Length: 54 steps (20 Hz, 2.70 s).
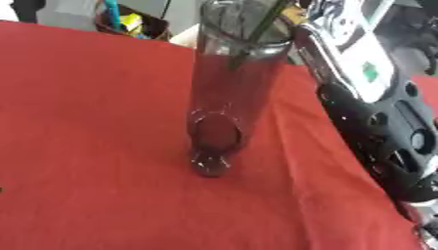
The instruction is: Arrange flowers into the vase.
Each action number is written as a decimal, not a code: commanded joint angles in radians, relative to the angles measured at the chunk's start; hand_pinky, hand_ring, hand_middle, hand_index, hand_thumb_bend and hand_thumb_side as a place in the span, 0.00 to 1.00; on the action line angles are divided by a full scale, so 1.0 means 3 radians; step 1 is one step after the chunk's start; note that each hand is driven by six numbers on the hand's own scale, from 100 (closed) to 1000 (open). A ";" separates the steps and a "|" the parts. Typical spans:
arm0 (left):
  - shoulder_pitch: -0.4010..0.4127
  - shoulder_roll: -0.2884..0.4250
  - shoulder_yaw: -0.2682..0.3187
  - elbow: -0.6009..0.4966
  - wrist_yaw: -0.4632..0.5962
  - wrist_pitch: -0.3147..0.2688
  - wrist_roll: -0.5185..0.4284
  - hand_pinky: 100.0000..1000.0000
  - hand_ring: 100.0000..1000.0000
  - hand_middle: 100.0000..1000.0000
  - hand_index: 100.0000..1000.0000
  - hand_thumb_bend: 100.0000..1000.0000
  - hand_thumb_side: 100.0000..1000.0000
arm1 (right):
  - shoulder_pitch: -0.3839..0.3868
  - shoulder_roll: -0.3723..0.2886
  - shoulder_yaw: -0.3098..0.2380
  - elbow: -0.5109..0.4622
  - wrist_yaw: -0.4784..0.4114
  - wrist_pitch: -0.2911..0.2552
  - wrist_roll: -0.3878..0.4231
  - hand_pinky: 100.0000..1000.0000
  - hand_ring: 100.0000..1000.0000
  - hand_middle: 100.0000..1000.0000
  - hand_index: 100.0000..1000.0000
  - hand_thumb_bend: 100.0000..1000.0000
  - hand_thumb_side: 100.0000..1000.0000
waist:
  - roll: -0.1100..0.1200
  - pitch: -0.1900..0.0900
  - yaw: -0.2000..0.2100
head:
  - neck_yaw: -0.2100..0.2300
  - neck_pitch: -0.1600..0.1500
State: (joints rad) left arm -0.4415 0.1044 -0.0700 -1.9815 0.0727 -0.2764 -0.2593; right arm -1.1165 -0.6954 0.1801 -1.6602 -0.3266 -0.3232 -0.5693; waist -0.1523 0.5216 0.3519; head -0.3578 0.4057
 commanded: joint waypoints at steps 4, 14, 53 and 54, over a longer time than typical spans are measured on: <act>-0.0003 0.0023 0.0005 -0.0062 -0.0008 0.0015 -0.0009 0.48 0.55 0.80 0.77 0.00 0.98 | -0.0021 -0.0180 -0.0008 -0.0197 -0.0035 0.0020 0.0023 0.00 0.00 0.00 0.00 0.00 0.48 | 0.0025 -0.0131 -0.0031 | 0.0041 0.0033; 0.0011 0.0037 0.0004 -0.0062 0.0006 0.0036 -0.0009 0.48 0.55 0.80 0.77 0.00 0.98 | -0.0082 -0.0201 0.0022 -0.0381 -0.0139 0.0053 0.0051 0.00 0.00 0.00 0.00 0.00 0.49 | 0.0015 -0.0186 -0.0073 | 0.0049 0.0027; -0.0011 0.0051 0.0011 -0.0062 0.0014 0.0071 -0.0013 0.49 0.56 0.80 0.77 0.00 0.98 | 0.0162 -0.0376 0.0233 -0.0449 0.0668 0.0121 0.0614 0.49 0.54 0.16 0.00 0.00 0.81 | -0.0075 -0.0207 -0.0072 | 0.0079 -0.0012; -0.0011 0.0051 0.0012 -0.0062 0.0015 0.0072 -0.0012 0.49 0.56 0.80 0.77 0.00 0.98 | 0.0166 -0.0378 0.0235 -0.0446 0.0696 0.0152 0.0649 0.49 0.54 0.16 0.00 0.00 0.81 | -0.0075 -0.0209 -0.0071 | 0.0079 -0.0011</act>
State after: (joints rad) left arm -0.4374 0.1055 -0.0699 -1.9815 0.0735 -0.2567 -0.2635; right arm -1.0552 -0.7719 0.2595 -1.7774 -0.1329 -0.2838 -0.3868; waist -0.1817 0.4911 0.3329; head -0.3354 0.4112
